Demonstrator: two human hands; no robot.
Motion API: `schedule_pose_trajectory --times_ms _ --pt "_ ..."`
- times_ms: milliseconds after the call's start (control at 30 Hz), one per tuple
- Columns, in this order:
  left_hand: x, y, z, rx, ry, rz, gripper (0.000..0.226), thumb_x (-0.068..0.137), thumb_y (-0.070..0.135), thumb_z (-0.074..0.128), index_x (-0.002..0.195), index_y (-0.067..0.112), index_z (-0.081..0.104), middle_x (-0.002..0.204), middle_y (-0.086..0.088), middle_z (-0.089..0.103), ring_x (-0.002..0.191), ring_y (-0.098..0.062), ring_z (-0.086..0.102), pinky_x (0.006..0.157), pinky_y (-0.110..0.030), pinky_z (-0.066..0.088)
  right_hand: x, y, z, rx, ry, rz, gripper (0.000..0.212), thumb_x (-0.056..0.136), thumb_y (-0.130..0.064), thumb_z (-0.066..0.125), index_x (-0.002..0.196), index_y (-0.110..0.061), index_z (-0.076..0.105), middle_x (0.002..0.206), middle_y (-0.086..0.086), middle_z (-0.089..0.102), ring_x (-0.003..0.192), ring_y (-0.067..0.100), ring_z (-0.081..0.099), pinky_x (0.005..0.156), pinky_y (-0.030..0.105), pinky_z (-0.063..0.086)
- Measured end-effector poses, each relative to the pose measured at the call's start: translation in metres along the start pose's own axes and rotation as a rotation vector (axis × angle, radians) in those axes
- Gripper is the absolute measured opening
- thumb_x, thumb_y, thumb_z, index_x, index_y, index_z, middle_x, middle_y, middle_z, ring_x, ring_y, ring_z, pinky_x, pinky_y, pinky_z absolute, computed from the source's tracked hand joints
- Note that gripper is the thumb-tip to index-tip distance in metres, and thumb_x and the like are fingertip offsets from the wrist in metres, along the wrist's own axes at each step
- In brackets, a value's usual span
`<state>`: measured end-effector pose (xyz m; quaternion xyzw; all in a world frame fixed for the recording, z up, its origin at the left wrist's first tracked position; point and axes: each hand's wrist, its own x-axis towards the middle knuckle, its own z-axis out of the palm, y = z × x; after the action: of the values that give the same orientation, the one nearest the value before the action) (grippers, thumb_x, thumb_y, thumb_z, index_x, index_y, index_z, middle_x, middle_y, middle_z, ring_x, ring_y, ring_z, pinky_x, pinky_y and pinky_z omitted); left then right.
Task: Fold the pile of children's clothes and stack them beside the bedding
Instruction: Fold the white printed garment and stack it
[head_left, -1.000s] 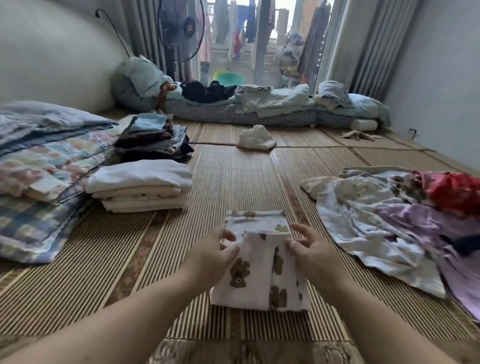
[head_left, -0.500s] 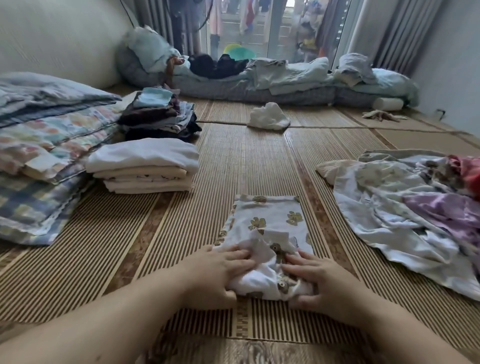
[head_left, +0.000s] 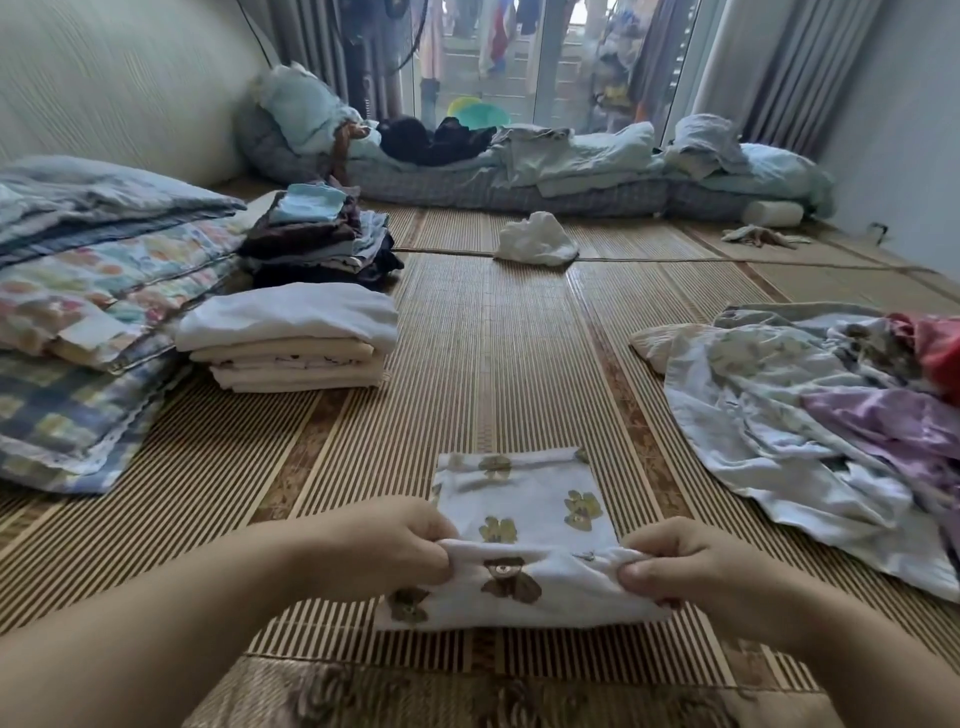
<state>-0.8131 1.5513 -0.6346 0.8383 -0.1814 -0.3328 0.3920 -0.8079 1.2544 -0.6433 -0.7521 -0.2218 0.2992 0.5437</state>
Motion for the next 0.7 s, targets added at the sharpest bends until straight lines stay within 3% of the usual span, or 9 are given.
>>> schedule_pose_trajectory --times_ms 67,133,233,300,367,433,533,633,700 --pt "-0.003 -0.002 -0.005 -0.148 -0.047 0.019 0.015 0.067 0.033 0.055 0.054 0.026 0.052 0.062 0.007 0.045 0.06 -0.014 0.034 0.063 -0.031 0.031 0.0 -0.011 0.0 0.082 -0.059 0.034 0.02 0.076 -0.034 0.065 0.068 -0.015 0.063 0.063 -0.006 0.05 0.06 0.007 0.046 0.059 0.017 0.036" --pt "-0.003 -0.003 -0.012 -0.252 -0.011 0.009 0.013 0.067 0.031 0.058 0.055 0.027 0.056 0.063 0.008 0.048 0.06 -0.013 0.037 0.061 -0.028 0.032 0.008 -0.016 0.0 0.087 0.03 0.083 0.021 0.075 -0.033 0.065 0.072 -0.012 0.066 0.066 -0.001 0.056 0.062 0.012 0.051 0.058 0.019 0.04" --pt "0.008 -0.009 -0.017 -0.429 0.191 -0.045 0.019 0.083 0.03 0.06 0.089 0.015 0.069 0.08 -0.005 0.062 0.069 -0.021 0.054 0.063 -0.031 0.045 0.033 -0.014 0.001 0.105 0.318 0.136 0.027 0.087 -0.03 0.06 0.082 -0.007 0.073 0.072 0.007 0.067 0.064 0.021 0.059 0.057 0.028 0.046" --pt "0.021 -0.011 -0.016 -0.539 0.389 -0.086 0.036 0.098 0.038 0.047 0.113 0.009 0.062 0.099 -0.012 0.065 0.084 -0.028 0.061 0.074 -0.037 0.053 0.052 -0.009 0.0 0.297 0.526 0.215 0.036 0.092 -0.039 0.055 0.094 -0.007 0.071 0.08 0.015 0.07 0.068 0.029 0.066 0.062 0.037 0.053" --pt "0.033 -0.01 -0.013 -0.555 0.541 -0.135 0.046 0.099 0.044 0.037 0.121 0.009 0.057 0.119 -0.014 0.061 0.106 -0.03 0.059 0.096 -0.047 0.049 0.067 -0.004 0.001 0.34 0.672 0.287 0.054 0.087 -0.056 0.054 0.105 -0.007 0.064 0.098 0.021 0.07 0.089 0.039 0.067 0.08 0.051 0.055" --pt "0.043 -0.011 -0.009 -0.311 0.65 -0.154 0.053 0.098 0.048 0.036 0.138 0.014 0.045 0.14 -0.01 0.049 0.125 -0.027 0.049 0.107 -0.046 0.039 0.072 0.004 0.003 -0.027 0.75 0.339 0.071 0.08 -0.066 0.053 0.126 -0.011 0.052 0.121 0.015 0.062 0.108 0.036 0.06 0.094 0.054 0.048" --pt "0.048 -0.021 0.003 0.213 0.717 -0.104 0.06 0.094 0.05 0.046 0.148 0.034 0.025 0.157 0.006 0.022 0.142 -0.018 0.023 0.112 -0.041 0.025 0.07 0.01 0.009 -0.581 0.817 0.262 0.073 0.081 -0.061 0.059 0.141 -0.027 0.037 0.139 0.002 0.048 0.124 0.022 0.046 0.102 0.046 0.042" --pt "0.055 -0.029 0.018 0.487 0.534 -0.027 0.058 0.093 0.056 0.039 0.144 0.053 0.012 0.157 0.022 0.003 0.145 -0.006 -0.003 0.114 -0.045 -0.002 0.075 0.013 0.018 -0.8 0.622 0.154 0.065 0.082 -0.058 0.06 0.14 -0.035 0.043 0.151 -0.005 0.035 0.137 0.016 0.03 0.111 0.04 0.028" --pt "0.059 -0.033 0.022 0.534 0.416 -0.105 0.056 0.094 0.055 0.029 0.145 0.051 0.006 0.16 0.017 -0.002 0.147 -0.011 -0.008 0.116 -0.053 -0.001 0.079 0.015 0.024 -0.831 0.488 0.246 0.067 0.085 -0.062 0.053 0.144 -0.033 0.039 0.157 -0.003 0.025 0.143 0.017 0.021 0.116 0.042 0.022"
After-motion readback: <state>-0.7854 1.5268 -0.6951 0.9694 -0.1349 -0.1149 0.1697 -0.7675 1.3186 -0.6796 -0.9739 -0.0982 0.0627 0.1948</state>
